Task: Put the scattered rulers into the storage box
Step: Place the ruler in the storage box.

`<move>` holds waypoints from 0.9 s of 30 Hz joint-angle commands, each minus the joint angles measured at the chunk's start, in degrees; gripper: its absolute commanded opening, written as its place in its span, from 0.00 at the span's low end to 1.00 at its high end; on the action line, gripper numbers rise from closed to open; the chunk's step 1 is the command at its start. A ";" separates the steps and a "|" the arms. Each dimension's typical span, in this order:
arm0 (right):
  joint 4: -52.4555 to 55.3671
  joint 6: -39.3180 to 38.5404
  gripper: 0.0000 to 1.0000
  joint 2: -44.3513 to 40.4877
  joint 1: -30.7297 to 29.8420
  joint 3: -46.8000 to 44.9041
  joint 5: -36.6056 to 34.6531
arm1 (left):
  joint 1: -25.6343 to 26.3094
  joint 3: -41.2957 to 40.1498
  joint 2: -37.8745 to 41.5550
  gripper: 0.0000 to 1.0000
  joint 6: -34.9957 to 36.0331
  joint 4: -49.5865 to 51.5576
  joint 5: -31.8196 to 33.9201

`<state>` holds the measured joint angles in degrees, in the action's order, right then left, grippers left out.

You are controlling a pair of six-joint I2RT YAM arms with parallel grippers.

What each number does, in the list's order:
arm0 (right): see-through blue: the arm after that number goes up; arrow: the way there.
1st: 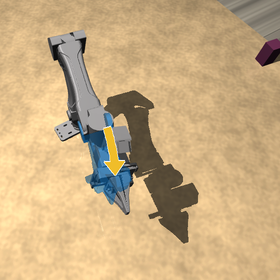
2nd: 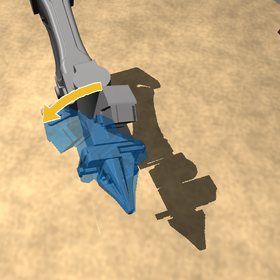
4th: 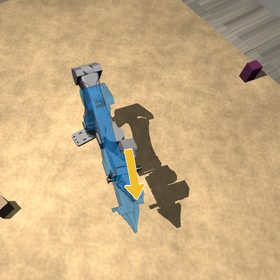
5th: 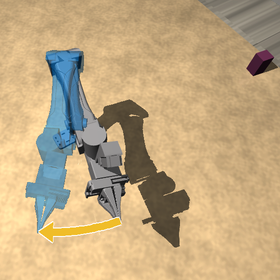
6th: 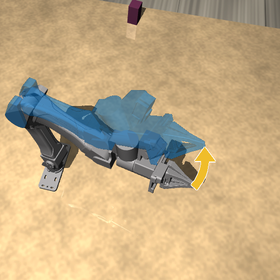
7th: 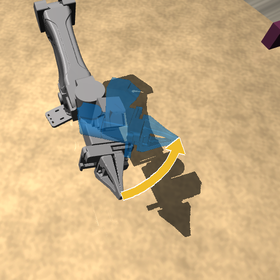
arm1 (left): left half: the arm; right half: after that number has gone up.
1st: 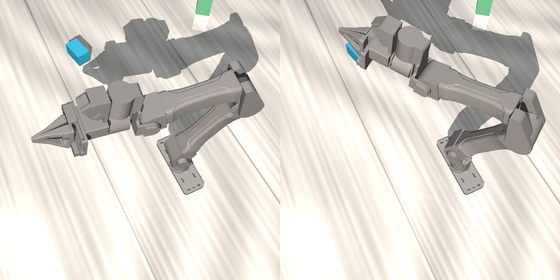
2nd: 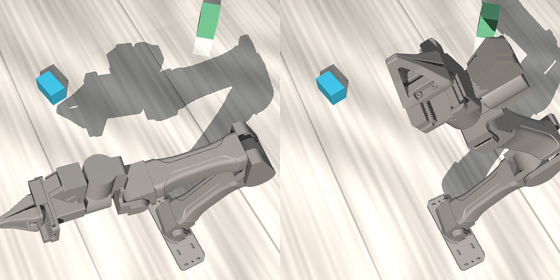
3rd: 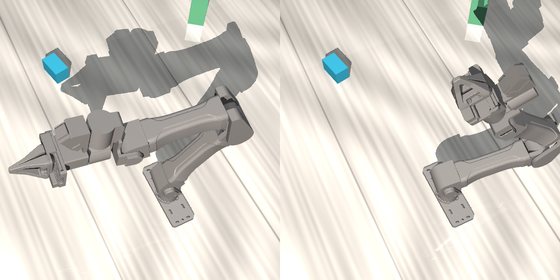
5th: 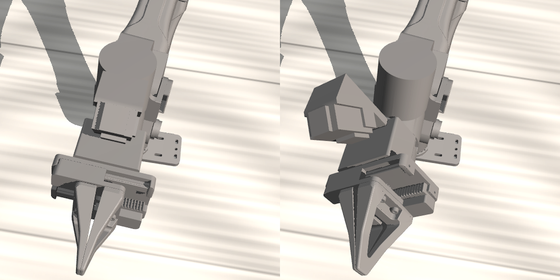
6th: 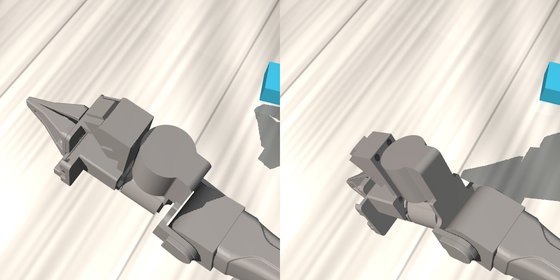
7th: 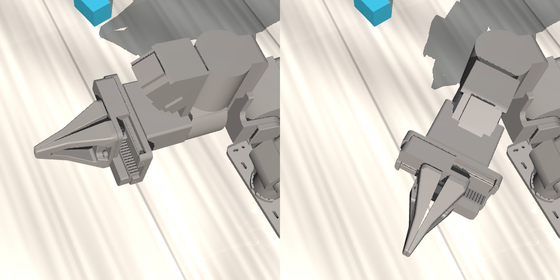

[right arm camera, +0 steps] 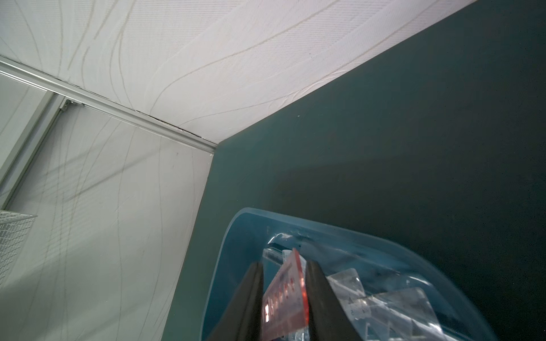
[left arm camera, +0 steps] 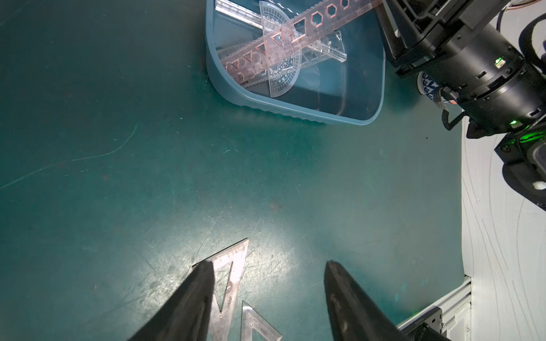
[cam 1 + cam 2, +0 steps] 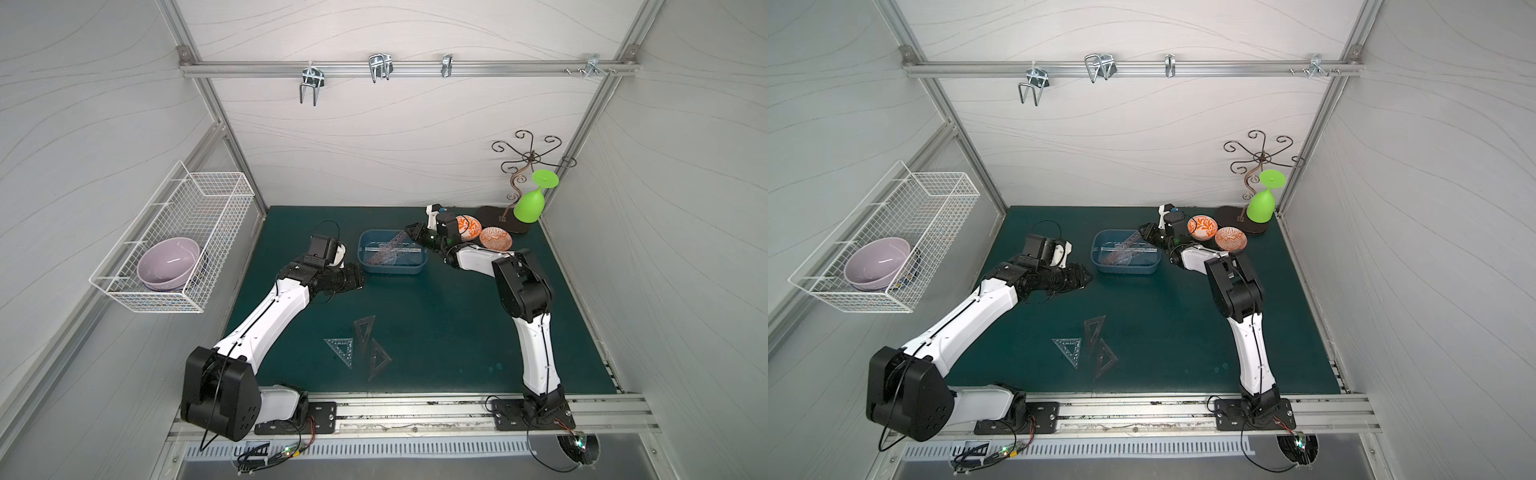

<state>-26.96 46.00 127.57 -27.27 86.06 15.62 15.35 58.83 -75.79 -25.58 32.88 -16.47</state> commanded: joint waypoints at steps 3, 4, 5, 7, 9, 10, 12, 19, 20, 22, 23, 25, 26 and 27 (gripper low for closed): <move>-1.25 -1.52 0.30 -3.18 0.61 -0.78 -0.85 | -0.59 0.23 -0.32 0.65 0.01 -2.01 -0.85; -1.30 -1.53 0.30 -3.37 0.72 -0.94 -0.93 | -0.72 0.23 -0.32 0.65 0.01 -2.03 -0.76; -1.38 -1.45 0.30 -3.59 0.89 -1.16 -1.03 | -0.81 0.23 -0.32 0.66 -0.08 -2.03 -0.76; -1.61 -1.50 0.30 -3.91 1.06 -1.55 -1.15 | -1.01 0.23 -0.32 0.66 -0.09 -2.12 -0.84; -1.69 -1.61 0.30 -4.25 1.23 -1.85 -1.27 | -1.12 0.23 -0.39 0.66 -0.08 -2.20 -1.00; -1.69 -1.77 0.30 -4.43 1.29 -2.01 -1.24 | -1.18 0.24 -0.41 0.66 -0.08 -2.21 -1.03; -1.86 -1.94 0.30 -5.16 1.42 -2.36 -1.05 | -1.20 0.19 -0.41 0.66 0.00 -2.21 -1.03; 8.91 -11.65 0.29 -16.19 -1.05 -7.31 3.01 | -0.15 -2.48 1.01 0.65 -2.22 -1.97 -0.98; 12.11 -14.41 0.29 -18.90 -2.31 -9.24 2.82 | 0.31 -3.32 1.53 0.65 -2.85 -1.57 -0.60; 17.18 -19.30 0.28 -23.73 -5.00 -13.17 2.28 | 0.73 -5.70 2.58 0.62 -4.42 -1.29 -0.89; 20.29 -22.60 0.26 -26.39 -7.11 -15.94 0.49 | 0.81 -7.10 3.19 0.62 -5.11 -1.29 -1.62; 24.32 -29.12 0.25 -31.16 -12.02 -22.17 -5.24 | 0.99 -9.73 4.77 0.62 -6.21 -1.31 -2.32; 25.73 -31.45 0.25 -33.63 -15.02 -25.73 -8.42 | 0.99 -11.06 5.88 0.62 -6.76 -1.32 -2.38; 26.78 -33.21 0.25 -35.56 -17.98 -28.82 -10.23 | 0.99 -12.33 7.10 0.62 -7.22 -1.27 -2.33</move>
<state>-10.96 23.55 94.65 -39.44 64.10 11.81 16.08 48.21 -71.70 -30.50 32.16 -17.74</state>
